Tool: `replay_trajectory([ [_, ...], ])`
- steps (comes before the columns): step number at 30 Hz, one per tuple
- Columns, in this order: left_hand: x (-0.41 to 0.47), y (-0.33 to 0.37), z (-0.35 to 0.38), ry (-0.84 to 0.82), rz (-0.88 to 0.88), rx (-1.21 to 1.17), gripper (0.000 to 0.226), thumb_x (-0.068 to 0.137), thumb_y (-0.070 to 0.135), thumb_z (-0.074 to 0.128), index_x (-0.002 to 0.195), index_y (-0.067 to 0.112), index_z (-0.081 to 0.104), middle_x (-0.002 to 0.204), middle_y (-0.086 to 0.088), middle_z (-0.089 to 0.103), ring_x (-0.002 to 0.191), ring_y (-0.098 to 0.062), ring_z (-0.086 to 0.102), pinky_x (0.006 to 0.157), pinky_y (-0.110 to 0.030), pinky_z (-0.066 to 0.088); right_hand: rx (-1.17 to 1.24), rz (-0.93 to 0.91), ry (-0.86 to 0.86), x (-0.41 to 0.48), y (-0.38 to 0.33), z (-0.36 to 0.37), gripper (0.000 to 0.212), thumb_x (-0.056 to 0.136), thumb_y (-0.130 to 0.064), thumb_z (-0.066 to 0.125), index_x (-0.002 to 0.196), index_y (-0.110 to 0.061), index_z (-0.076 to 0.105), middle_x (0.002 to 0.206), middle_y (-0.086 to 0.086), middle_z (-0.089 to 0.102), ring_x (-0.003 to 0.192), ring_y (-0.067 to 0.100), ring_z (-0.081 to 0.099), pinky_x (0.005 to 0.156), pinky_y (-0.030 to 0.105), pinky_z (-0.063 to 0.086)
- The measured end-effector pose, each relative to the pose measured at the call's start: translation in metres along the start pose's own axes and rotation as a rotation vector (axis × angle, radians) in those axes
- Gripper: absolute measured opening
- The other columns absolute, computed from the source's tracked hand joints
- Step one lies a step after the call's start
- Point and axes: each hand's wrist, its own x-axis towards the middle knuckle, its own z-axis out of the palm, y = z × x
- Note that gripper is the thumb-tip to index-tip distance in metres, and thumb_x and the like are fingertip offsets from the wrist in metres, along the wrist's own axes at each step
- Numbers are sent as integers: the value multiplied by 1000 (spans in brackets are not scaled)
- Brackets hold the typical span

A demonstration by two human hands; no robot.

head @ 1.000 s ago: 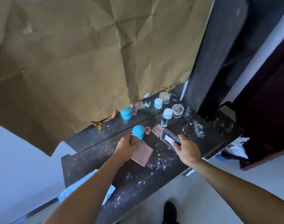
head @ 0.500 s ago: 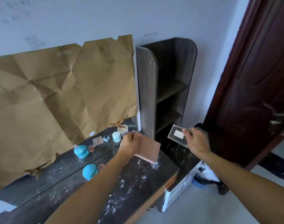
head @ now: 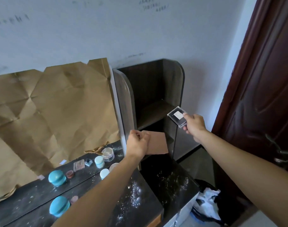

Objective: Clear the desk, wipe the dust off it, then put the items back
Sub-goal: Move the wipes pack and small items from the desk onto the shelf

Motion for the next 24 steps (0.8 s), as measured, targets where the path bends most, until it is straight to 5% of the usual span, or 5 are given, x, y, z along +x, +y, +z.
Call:
replay_trajectory([
  [8,65,30,38,71,103,45,32,96,21,46,128,24,43,95,6,56,96,-20,58,79,-40,57,58,135,-105,83,-21,39,16,95,-28,54,89,-13,57,71,7,62,50,11,52,41,20,41],
  [14,88,35,60,154,131,60,29,100,28,40,126,20,50,110,-1,54,100,-19,55,81,-37,56,54,124,-161,124,-11,57,15,94,-16,56,108,-13,58,76,4,63,54,11,55,42,20,44],
  [19,110,33,73,323,48,2,27,96,24,46,121,17,53,106,-5,59,96,-22,59,78,-45,57,-69,-30,-296,141,0,60,57,81,-1,68,133,-9,46,112,11,62,83,21,65,53,23,52],
  [22,120,33,84,453,-19,-52,24,95,23,47,117,19,55,109,-6,60,97,-24,60,80,-46,57,-290,-259,-369,146,13,58,57,78,-1,71,131,-8,50,125,9,50,101,29,61,79,38,56],
  [24,124,34,90,555,-52,-112,23,93,20,48,115,21,54,109,-6,60,98,-26,61,81,-47,56,-424,-472,-364,152,16,52,48,80,-1,68,126,-6,55,126,9,48,100,27,60,91,31,49],
])
